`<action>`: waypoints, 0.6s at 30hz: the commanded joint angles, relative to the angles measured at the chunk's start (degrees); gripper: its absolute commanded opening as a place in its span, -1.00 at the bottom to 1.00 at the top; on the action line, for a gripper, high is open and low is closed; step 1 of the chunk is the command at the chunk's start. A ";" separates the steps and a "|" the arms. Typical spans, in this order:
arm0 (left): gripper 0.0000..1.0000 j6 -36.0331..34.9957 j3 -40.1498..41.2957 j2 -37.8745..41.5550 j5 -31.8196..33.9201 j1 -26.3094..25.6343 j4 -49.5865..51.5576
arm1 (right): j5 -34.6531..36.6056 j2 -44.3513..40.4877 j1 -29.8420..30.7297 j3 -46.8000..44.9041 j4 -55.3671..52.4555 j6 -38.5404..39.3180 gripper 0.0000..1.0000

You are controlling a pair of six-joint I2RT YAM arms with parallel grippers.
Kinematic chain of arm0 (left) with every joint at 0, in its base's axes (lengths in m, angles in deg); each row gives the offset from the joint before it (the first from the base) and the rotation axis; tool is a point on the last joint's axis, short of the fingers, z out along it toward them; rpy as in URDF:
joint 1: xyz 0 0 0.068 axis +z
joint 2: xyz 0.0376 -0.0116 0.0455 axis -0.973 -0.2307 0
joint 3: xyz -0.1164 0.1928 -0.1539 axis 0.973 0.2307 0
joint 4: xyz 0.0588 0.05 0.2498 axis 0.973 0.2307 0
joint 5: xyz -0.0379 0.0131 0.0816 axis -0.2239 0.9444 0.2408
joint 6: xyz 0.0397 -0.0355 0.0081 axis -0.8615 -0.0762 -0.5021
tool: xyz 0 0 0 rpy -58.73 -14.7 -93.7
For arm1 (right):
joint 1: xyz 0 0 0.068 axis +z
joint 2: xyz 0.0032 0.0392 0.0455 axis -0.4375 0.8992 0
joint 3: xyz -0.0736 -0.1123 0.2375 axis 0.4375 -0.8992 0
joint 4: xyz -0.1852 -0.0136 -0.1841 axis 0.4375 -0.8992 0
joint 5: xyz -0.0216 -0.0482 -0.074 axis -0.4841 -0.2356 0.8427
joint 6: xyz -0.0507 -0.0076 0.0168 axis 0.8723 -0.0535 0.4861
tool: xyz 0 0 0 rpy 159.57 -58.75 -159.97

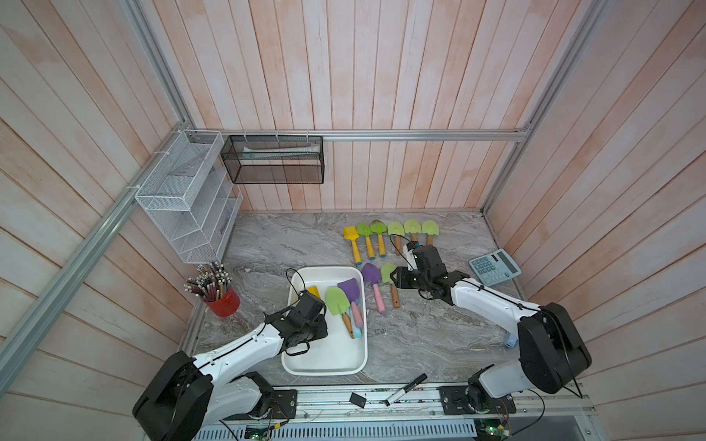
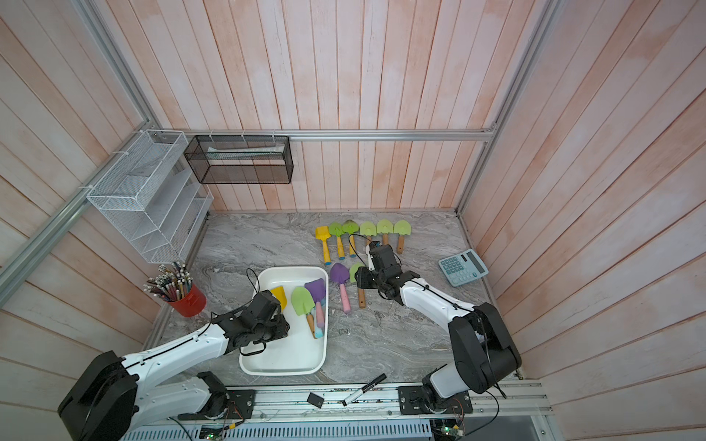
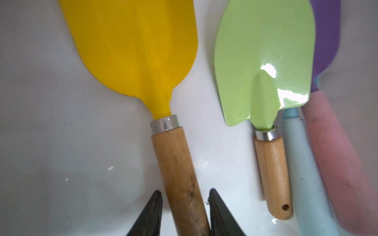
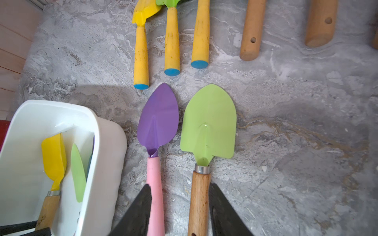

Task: Take the shovel out of the storage box
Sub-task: Pick up the shovel from the storage box.

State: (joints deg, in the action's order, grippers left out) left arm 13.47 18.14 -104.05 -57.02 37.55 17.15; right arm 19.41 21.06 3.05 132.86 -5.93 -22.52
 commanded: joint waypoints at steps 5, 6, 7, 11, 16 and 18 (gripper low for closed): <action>-0.19 1.17 -7.03 -5.91 13.04 -5.21 11.77 | -0.20 -0.47 -0.34 -2.56 0.00 -0.02 -0.04; -0.19 1.36 -7.63 -6.55 13.86 -5.71 12.62 | -0.42 -0.38 -0.38 -2.73 0.34 -0.10 -0.04; -0.20 1.47 -8.09 -7.34 14.48 -5.98 13.18 | -0.54 -0.30 -0.34 -2.92 0.59 -0.13 -0.04; -0.22 1.38 -9.02 -9.91 14.31 -6.33 13.41 | -0.81 -0.37 -0.43 -3.31 1.07 -0.10 -0.03; -0.25 2.21 -9.24 -10.48 15.04 -6.94 13.37 | -1.37 -0.50 -0.53 -4.11 1.69 -0.11 -0.03; -0.30 2.47 -8.84 -9.98 15.29 -6.93 12.96 | -1.63 -0.42 -0.60 -4.50 1.99 -0.37 -0.03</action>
State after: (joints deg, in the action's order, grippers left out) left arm 15.11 10.11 -114.50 -43.73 30.84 29.41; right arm 18.71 20.97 2.74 129.43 -4.51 -22.52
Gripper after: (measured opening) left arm 0.352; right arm 0.483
